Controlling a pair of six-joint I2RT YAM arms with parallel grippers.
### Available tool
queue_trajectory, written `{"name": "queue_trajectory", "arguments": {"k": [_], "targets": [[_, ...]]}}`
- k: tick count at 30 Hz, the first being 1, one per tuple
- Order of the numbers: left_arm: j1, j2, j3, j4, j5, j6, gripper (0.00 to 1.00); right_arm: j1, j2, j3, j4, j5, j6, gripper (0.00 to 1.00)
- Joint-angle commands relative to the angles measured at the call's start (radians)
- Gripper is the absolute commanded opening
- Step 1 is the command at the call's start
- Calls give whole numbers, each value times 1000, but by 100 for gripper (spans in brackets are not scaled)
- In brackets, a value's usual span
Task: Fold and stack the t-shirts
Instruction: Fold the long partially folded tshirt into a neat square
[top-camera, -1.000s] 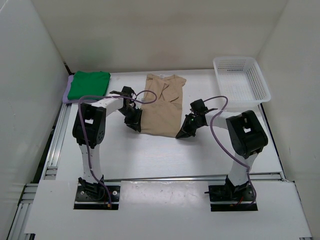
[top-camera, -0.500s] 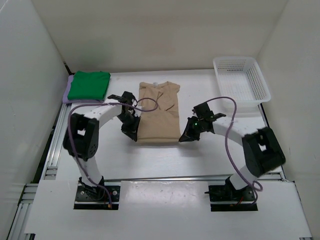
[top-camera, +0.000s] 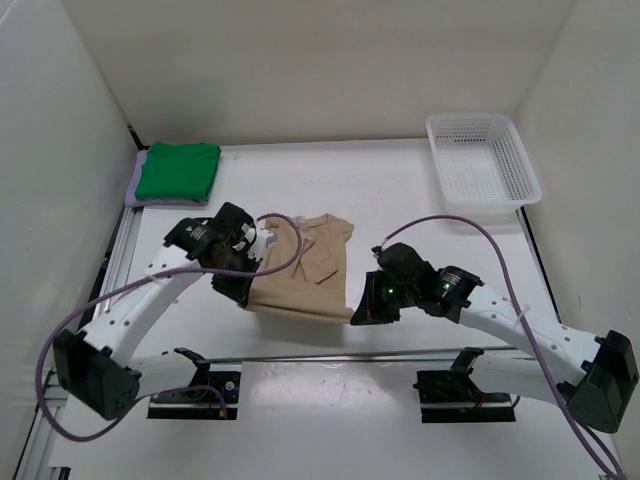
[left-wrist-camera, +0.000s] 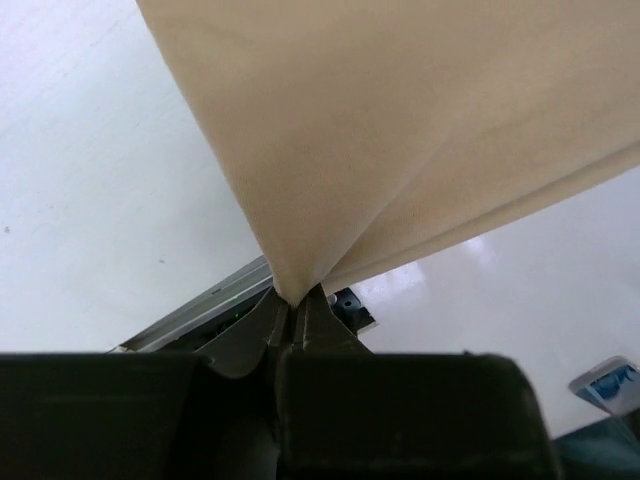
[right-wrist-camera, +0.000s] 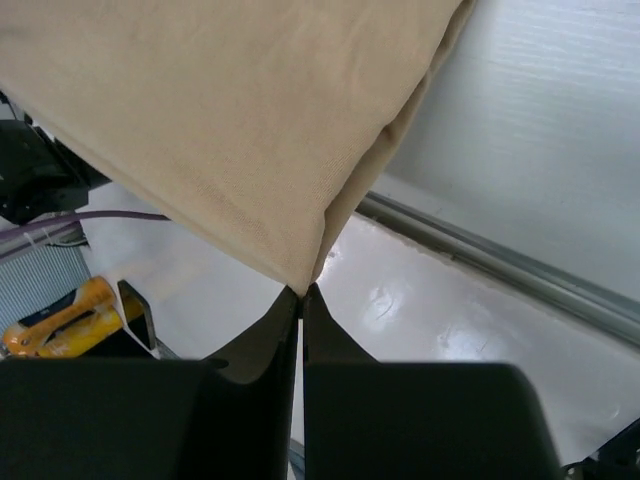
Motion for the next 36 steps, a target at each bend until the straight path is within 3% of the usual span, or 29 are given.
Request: {"name": "queue_trajectory", "arguments": {"k": [1,5,8,14,21,28,36], "targets": [[-2,-74,20,-125,-87,9,10,24,-12,67,-142,126,58,0],[18,-48,83,-125,-20,9,10,6,61,153,-173,186,11,0],[93,27,155,-107,60,9,10,-57,150,246,-173,186,-64,0],[217,220,287,-15,134,9,10,-209,434,482,-173,108,-216,0],[326,487,474,33,192,9,10,-299,687,751,-186,94,-281,0],[364,684,619,65,212,9,10,-385,887,877,-186,69,-304,0],[377,839,718,128,284,9,11,-451,1008,934,-140,66,-223,0]]}}
